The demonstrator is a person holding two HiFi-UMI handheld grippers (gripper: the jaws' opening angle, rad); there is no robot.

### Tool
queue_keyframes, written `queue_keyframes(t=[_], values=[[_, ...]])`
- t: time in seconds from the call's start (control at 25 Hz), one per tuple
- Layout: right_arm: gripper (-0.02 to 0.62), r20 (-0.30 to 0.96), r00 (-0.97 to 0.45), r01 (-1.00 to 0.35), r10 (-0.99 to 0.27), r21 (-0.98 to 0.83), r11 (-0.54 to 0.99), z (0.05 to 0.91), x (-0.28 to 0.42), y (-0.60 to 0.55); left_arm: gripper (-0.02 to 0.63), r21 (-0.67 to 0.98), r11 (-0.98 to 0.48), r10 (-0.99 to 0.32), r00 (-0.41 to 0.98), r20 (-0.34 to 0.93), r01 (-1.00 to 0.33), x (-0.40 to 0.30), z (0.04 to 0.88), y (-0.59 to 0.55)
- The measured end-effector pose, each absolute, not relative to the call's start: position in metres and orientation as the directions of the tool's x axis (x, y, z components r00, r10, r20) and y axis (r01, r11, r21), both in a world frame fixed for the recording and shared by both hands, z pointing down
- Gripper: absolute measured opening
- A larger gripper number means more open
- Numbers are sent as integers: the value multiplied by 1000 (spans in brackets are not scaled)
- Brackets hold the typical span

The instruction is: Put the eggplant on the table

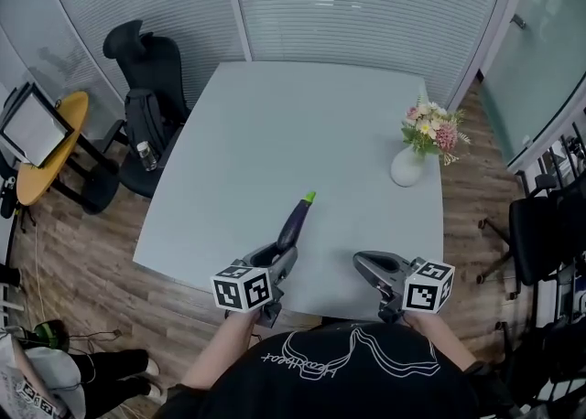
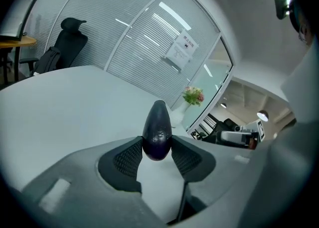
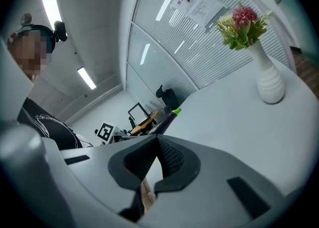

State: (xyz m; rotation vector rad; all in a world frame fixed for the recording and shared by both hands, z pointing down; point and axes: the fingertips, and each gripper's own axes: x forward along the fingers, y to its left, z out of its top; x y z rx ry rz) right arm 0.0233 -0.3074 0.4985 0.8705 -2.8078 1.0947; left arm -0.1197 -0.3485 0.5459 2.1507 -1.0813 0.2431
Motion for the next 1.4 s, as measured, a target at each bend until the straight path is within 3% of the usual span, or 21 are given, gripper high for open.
queue_keyframes(t=[0.76, 1.4], values=[[6, 258, -822, -531, -508, -670, 518, 536, 45, -317, 189, 436, -359, -502, 565, 655, -825, -114, 660, -359], [6, 268, -816, -530, -511, -699, 480, 547, 54, -319, 190, 426, -374, -472, 565, 677, -824, -106, 682, -358]])
